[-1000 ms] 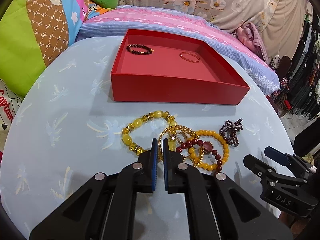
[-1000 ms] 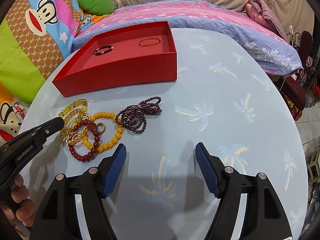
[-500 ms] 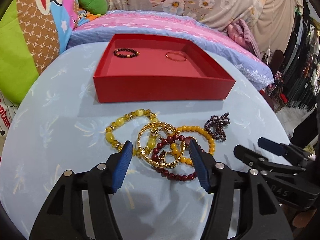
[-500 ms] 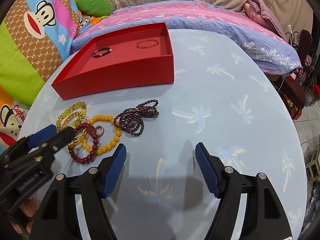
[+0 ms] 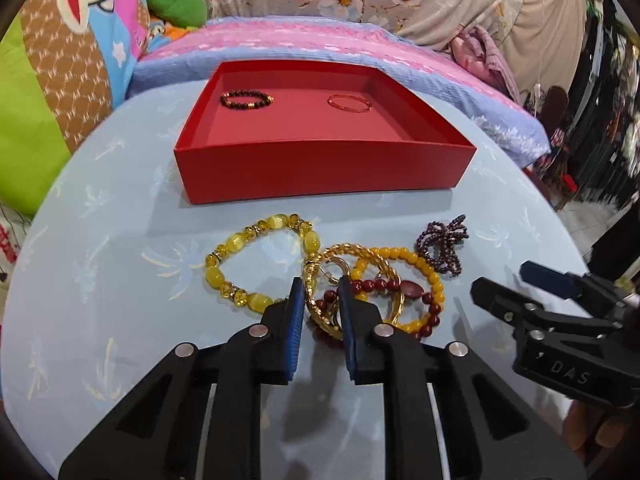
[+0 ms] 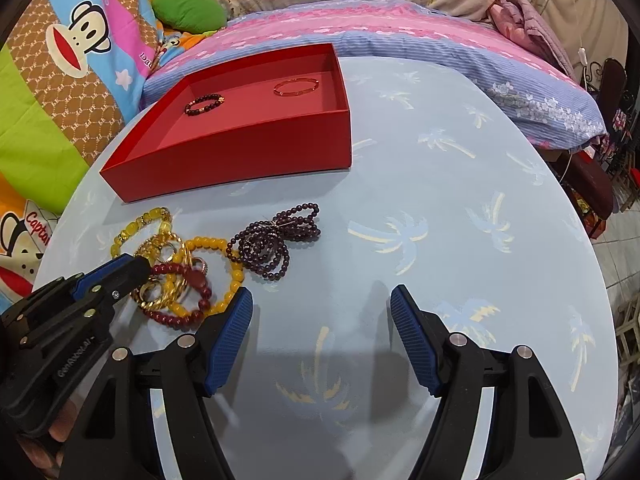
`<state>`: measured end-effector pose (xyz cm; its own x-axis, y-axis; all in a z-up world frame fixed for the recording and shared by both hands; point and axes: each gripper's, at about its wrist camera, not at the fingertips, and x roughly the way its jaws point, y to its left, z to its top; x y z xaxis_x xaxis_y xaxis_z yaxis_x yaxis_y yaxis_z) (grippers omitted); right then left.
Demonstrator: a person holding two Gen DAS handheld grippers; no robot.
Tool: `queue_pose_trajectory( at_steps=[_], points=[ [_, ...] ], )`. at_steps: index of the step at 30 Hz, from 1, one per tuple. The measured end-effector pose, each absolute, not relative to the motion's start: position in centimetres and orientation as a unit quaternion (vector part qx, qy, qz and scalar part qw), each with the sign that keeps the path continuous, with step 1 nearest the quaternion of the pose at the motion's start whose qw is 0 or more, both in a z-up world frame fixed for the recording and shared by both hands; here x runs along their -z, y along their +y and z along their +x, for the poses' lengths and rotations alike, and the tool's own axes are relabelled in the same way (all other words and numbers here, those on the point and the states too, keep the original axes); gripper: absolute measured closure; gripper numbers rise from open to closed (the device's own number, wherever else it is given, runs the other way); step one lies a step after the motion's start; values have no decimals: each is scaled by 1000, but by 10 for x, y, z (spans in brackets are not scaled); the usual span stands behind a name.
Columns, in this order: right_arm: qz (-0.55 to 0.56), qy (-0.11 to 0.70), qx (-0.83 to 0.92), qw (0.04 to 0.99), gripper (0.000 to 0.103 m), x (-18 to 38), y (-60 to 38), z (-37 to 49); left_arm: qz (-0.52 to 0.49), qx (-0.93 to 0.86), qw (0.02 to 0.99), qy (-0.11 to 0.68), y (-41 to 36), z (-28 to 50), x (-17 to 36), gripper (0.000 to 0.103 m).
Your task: Organize jewelry
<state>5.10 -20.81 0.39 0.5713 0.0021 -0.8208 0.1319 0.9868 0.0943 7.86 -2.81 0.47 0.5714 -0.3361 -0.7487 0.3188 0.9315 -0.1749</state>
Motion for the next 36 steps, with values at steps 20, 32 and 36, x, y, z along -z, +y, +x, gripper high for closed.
queue_pose_trajectory(
  at_steps=[20,32,36],
  points=[
    [74,460,33,884,34,-6,-202,53,-39,178,884,431,-16,64,-6,69],
    [80,459,41,884,34,-6,-209,51,-11,180,890,418,-36,59,-4,52],
    [81,460,40,884,34,-6,-209,51,-10,177,888,424,-37,65,1,54]
  ],
)
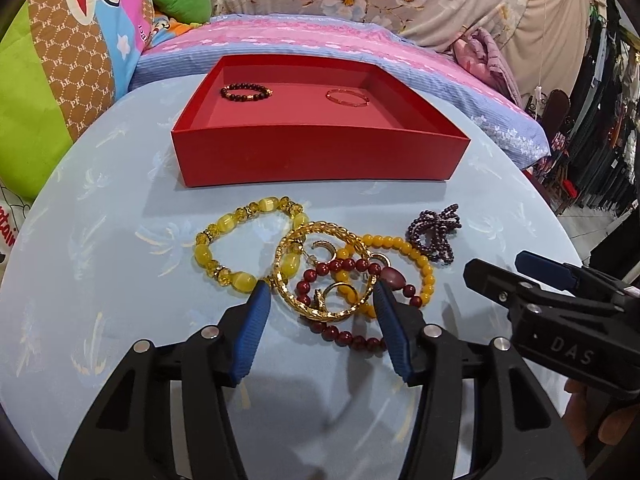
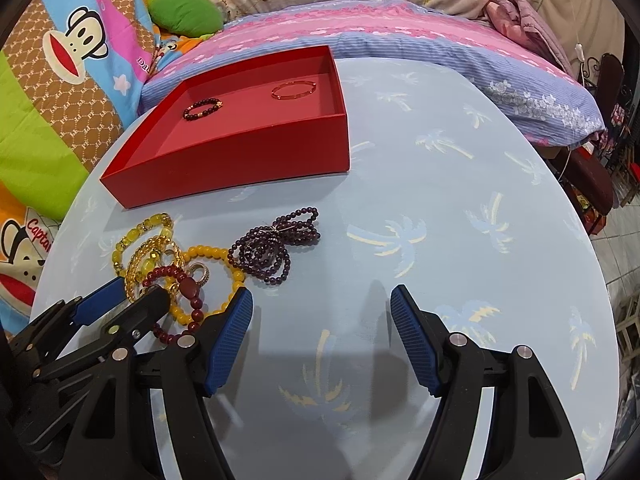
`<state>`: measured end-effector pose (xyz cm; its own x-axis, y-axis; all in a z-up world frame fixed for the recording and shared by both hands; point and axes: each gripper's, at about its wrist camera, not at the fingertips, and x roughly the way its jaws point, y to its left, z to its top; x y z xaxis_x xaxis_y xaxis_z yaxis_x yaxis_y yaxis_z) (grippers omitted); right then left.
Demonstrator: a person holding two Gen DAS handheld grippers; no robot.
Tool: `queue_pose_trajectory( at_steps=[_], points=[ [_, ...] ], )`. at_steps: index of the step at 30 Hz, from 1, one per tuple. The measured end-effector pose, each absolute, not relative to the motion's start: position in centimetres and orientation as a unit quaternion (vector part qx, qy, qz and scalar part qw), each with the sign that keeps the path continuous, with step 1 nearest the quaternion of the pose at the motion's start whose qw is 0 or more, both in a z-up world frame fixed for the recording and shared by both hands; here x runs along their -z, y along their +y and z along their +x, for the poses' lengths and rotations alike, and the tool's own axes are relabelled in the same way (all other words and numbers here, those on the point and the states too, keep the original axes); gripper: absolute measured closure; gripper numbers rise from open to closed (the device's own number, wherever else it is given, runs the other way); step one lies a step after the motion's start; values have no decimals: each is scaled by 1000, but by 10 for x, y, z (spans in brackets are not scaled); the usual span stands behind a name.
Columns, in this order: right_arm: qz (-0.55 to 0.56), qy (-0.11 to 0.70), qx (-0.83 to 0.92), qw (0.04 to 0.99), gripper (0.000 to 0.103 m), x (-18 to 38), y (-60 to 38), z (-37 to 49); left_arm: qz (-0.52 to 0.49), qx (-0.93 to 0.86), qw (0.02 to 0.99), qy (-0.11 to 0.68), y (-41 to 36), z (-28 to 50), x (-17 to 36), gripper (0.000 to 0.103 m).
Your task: Organize jewelry
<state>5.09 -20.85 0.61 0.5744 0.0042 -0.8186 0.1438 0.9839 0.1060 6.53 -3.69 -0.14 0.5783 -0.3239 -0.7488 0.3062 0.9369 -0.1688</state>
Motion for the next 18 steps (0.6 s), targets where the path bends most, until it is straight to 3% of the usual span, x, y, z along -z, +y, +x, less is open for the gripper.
queue_pose_trajectory(
  at_steps=[18],
  points=[
    [80,460,30,884,34,-6,-202,56,-19,176,895,410,-26,62,-15,56]
  ],
)
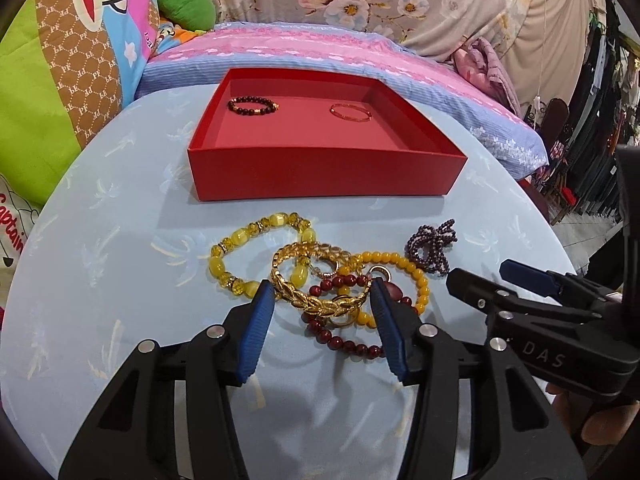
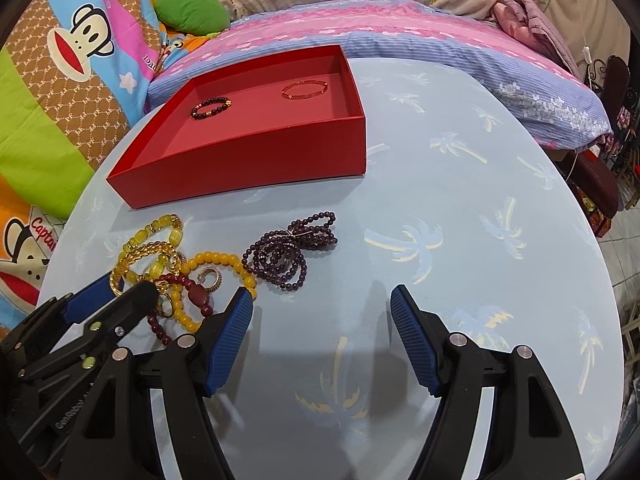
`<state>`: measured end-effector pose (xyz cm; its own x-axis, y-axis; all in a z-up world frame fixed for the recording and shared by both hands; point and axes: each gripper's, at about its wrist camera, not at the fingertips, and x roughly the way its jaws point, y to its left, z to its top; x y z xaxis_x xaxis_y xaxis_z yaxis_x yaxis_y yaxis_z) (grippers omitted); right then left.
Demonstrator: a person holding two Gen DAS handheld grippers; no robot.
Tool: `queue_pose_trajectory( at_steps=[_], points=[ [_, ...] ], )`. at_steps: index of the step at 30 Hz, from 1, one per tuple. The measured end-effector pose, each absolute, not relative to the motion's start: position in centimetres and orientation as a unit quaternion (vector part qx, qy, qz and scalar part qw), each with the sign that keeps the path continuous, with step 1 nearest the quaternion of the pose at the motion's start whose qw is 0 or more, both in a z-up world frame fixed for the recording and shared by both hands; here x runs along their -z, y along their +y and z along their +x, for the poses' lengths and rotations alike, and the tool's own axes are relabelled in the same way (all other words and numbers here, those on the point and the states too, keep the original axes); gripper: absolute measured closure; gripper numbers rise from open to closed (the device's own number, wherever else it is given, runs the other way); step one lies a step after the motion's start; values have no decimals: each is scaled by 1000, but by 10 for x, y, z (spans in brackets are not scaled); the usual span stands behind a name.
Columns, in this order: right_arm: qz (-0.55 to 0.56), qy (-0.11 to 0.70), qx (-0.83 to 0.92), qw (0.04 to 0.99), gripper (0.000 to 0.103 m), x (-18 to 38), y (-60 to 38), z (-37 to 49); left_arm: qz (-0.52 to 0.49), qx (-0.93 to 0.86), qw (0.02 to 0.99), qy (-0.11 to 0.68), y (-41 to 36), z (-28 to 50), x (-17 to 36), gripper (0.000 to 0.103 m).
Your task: Organize jewelry
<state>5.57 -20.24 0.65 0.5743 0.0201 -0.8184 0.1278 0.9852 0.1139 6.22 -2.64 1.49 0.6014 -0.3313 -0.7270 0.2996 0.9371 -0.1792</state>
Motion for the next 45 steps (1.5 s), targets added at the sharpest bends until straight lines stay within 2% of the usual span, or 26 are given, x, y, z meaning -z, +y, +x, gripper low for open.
queue_pose_trajectory(
  at_steps=[18,20,24,29,31,34,45],
  points=[
    [82,460,24,884,36,-3,-195,84,-54,153,903,397,7,72,-30,56],
    [83,465,20,881,48,1,-193,88,-54,151,903,398,8,73,-29,56],
    [70,465,23,882,57,3,-189,91,-55,147,902,401,12,76,-25,56],
    [72,464,23,882,80,3,-194,90,-57,147,901,405,14,79,-23,56],
    [76,465,22,882,85,2,-198,87,-58,148,900,405,15,79,-23,56],
    [79,462,24,883,97,-2,-201,84,-58,149,901,403,15,79,-23,56],
    [97,439,16,893,99,-24,-210,76,-61,153,903,396,16,77,-38,56]
  ],
)
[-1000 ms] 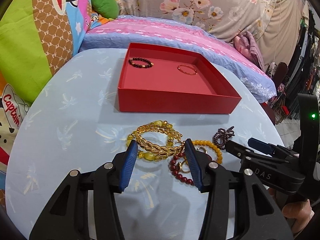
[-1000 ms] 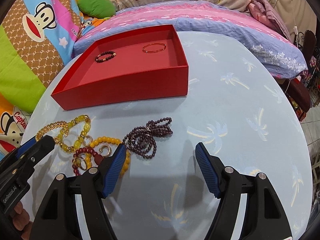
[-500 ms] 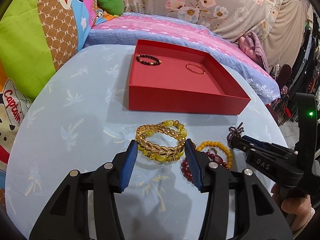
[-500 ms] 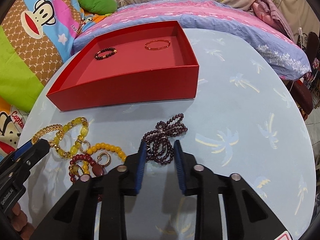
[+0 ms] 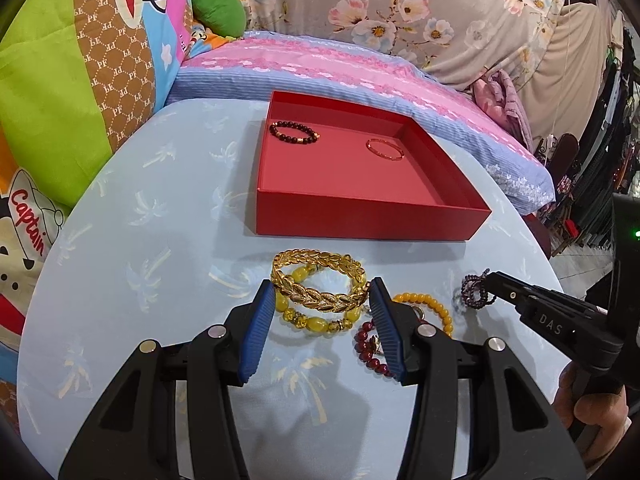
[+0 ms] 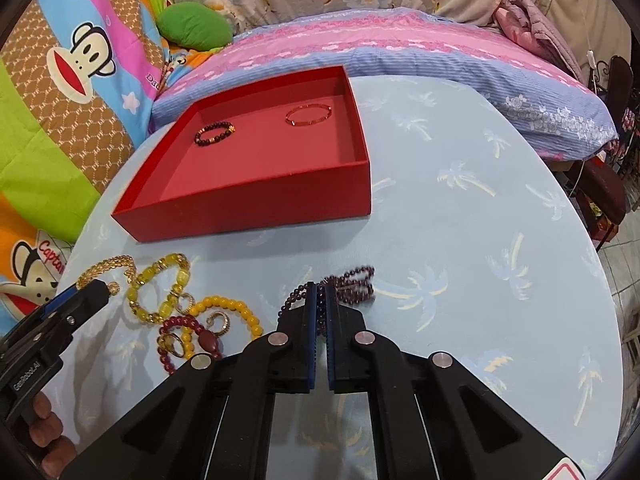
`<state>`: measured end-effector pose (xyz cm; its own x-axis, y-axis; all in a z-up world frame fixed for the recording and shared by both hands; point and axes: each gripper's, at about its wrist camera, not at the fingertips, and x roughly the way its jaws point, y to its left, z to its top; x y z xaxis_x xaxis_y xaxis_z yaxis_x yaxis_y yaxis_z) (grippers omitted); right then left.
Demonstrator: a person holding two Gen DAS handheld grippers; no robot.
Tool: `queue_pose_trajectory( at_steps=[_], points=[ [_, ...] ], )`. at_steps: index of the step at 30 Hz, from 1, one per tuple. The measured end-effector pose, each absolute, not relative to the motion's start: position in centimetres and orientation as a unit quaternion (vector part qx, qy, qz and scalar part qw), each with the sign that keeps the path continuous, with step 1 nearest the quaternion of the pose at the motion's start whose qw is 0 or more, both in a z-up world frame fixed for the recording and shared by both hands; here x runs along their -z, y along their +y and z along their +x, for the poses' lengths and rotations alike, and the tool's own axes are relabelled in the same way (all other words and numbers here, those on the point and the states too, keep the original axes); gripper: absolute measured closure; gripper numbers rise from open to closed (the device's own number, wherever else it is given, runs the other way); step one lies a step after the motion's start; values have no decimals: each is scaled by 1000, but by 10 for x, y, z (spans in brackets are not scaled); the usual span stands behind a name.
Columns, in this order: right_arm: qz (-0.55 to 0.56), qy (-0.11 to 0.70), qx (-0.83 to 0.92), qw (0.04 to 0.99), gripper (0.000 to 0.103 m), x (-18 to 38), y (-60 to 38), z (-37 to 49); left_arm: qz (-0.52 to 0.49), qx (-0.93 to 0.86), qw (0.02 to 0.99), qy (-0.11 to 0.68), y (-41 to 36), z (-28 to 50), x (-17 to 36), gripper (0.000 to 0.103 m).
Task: Organize jewelry
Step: 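Lift the gold twisted bangle with the left tool while the right tool grasps the garnet bead strand, then lower both bracelets into the red box and open both tools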
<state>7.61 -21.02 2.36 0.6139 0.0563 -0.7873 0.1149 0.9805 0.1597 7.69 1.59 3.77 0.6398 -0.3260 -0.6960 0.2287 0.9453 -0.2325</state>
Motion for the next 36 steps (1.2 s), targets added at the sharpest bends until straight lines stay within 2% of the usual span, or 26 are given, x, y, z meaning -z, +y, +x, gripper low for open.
queue_pose_trajectory(
  at_steps=[9,18,25,36],
  points=[
    [116,403,-13,908,99,-70,-222,88,-47,173,909,376,10,89,-68,56],
    [119,376,-51,917,99,-109,-225,157,-31,185,920,344,-5,146,-97,56],
    [118,394,-61,909,99,-94,-221,216,-29,185,911,368,-16,207,-77,56],
    [105,448,-44,887,99,-39,-220,272,-13,164,899,406,-26,262,-37,56]
  ],
)
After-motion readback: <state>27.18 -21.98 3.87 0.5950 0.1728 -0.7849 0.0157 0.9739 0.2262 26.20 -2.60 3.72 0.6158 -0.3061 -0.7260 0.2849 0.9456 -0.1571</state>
